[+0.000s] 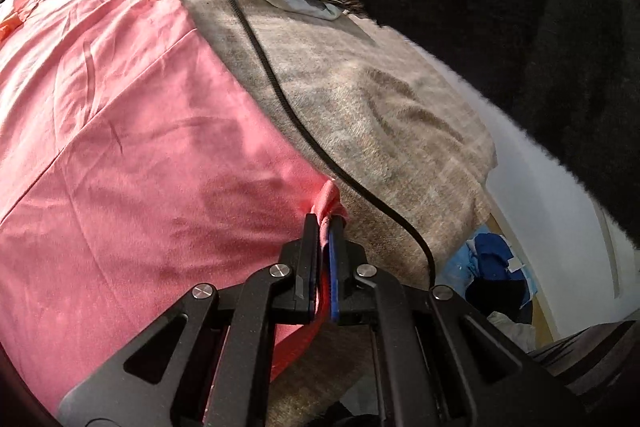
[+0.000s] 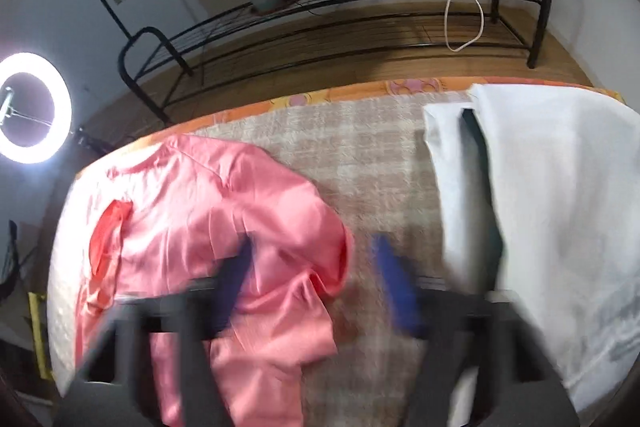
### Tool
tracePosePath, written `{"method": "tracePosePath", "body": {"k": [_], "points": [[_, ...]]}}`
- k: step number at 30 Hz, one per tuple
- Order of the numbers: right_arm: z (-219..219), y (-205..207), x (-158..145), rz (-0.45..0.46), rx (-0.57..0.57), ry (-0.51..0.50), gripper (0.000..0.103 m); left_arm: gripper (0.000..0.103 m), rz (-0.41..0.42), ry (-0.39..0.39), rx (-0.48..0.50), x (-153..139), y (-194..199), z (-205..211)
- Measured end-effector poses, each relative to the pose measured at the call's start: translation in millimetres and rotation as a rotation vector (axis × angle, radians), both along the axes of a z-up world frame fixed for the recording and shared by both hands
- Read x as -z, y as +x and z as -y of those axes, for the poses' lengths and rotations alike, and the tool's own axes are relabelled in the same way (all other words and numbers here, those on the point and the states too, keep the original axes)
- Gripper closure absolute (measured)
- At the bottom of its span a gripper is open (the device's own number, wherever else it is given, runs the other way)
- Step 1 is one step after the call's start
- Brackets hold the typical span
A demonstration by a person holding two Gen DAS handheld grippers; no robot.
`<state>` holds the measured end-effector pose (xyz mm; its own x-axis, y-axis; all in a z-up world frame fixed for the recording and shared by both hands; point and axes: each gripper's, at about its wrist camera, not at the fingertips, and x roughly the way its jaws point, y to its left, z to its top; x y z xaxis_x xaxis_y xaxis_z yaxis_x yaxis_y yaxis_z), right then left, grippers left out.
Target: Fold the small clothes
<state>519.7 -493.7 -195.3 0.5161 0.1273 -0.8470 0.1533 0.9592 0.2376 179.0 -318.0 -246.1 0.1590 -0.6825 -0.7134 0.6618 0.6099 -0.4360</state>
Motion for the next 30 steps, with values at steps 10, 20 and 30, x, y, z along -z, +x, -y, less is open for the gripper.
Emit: {"method": "tracePosePath", "body": {"k": [10,20,30], "points": [[-9,17,7,0.040,-0.029,-0.023,0.100,0.102,-0.019,-0.039,-0.010,-8,2,-1],[-4,28,23,-0.007,-0.017,-0.068,0.100,0.102,-0.034,-0.060,-0.013,-9,3,-4],[9,8,15,-0.018,0.005,0.079,0.054,0.102,-0.053,-0.082,-0.040,-12,11,-17]]}}
